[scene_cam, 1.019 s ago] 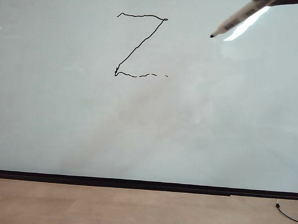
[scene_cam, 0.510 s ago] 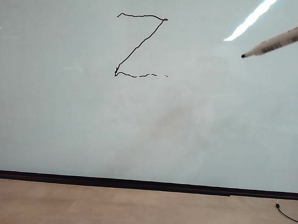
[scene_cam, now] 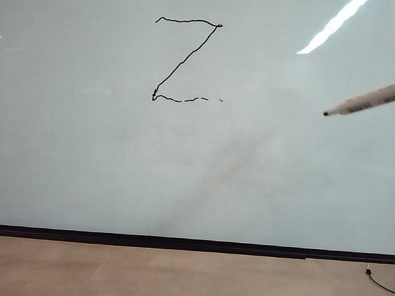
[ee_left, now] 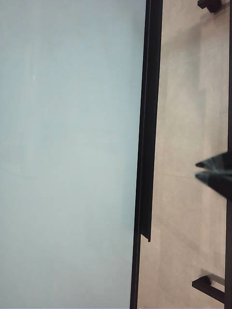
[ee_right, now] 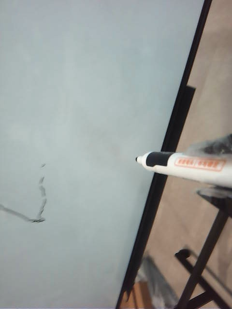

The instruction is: Pick up the pen on the shelf to the right of the whiteboard and write the letter Z.

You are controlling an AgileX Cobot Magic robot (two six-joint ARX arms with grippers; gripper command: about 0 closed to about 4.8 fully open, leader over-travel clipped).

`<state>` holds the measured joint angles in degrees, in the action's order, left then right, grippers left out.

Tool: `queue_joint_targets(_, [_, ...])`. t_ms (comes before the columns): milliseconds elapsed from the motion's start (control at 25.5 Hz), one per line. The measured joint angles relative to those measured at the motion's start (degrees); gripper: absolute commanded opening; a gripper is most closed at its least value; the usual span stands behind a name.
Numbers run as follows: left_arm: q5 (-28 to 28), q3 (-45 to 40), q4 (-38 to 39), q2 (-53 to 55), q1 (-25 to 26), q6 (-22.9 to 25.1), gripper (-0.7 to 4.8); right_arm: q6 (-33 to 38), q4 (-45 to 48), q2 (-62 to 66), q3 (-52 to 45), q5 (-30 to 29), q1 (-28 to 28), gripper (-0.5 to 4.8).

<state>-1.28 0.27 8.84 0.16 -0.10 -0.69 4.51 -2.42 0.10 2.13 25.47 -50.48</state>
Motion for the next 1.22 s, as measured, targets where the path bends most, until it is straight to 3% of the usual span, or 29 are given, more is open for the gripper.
queue_joint_targets(274, [0.00,-0.02,0.00,0.00,0.00,-0.02,-0.05,-0.15,1.64,0.00,-2.36,-0.76,0.17,-0.06])
queue_joint_targets(431, [0.00,0.00,0.00,0.00,0.00,-0.02,-0.05,-1.44,1.46,0.00,-2.36,-0.59,5.27,-0.06])
queue_joint_targets(588, [0.00,0.00,0.00,0.00,0.00,0.00,-0.05,-1.57,0.79,0.00,-2.36,-4.02,16.63,-0.06])
queue_joint_targets(784, [0.00,0.00,0.00,0.00,0.00,-0.02,-0.04,-1.60,0.81,0.00,-2.36,-14.03,31.56,-0.06])
queue_joint_targets(823, [0.00,0.00,0.00,0.00,0.00,0.00,-0.04,-1.60,0.81,0.00,-2.36,-17.86,37.29,-0.06])
queue_joint_targets(1098, [0.00,0.00,0.00,0.00,0.00,0.00,-0.04,-1.57,1.03,0.00,-2.36,-28.89,52.83,-0.06])
queue_joint_targets(1215, [0.00,-0.02,0.00,0.00,0.00,0.00,-0.04,-1.03,1.57,0.00,-2.36,-31.41,56.19,-0.05])
